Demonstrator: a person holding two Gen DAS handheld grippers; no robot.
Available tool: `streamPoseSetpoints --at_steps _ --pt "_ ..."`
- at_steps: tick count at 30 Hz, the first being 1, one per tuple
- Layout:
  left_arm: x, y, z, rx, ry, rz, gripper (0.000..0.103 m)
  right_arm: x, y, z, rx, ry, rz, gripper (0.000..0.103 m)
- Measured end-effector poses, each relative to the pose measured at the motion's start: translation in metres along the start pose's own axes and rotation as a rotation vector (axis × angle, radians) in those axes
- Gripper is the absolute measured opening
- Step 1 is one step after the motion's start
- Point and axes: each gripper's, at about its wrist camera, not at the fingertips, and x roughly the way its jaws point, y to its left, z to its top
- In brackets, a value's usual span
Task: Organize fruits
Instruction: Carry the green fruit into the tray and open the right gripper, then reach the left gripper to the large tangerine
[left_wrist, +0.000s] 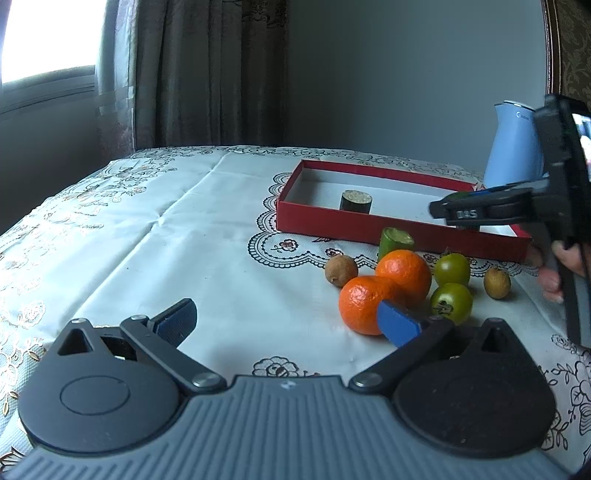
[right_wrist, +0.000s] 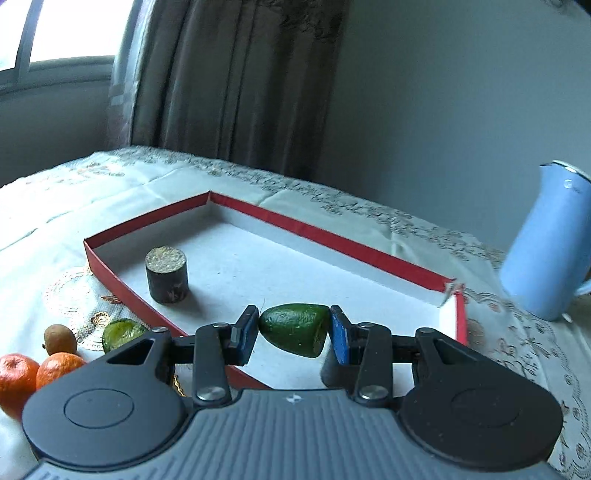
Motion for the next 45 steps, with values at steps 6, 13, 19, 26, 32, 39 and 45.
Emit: streamPoseSetpoints --at_steps 6,13,19,26,32,39,45 --pt "-0.001 -0.002 -0.001 0.007 -0.004 0.004 0.103 0.02 0.003 0.002 0.011 0.029 0.027 0.041" --pt "-0.001 -0.003 -0.001 0.012 -0.005 0.005 0.103 0.02 0.001 0.002 0.018 0.023 0.029 0.057" --pt "0.0 -0.005 -0.001 0.022 -0.004 0.0 0.103 -0.007 -0.01 -0.001 0.07 -0.014 0.049 0.069" --pt "0.001 -0.006 -0.001 0.035 0.002 -0.013 0.103 -0.055 -0.025 -0.032 0.076 0.044 0.057 0.078" --pt "0.003 -0.012 -0.002 0.072 0.006 -0.019 0.103 -0.078 -0.06 -0.059 0.204 0.073 0.029 0.091" --pt "0.006 -0.025 -0.001 0.129 0.025 -0.013 0.103 -0.082 -0.077 -0.072 0.277 0.074 0.017 0.091" --pt "0.011 -0.037 0.006 0.136 0.02 -0.028 0.103 -0.093 -0.073 -0.076 0.223 0.057 0.108 0.091"
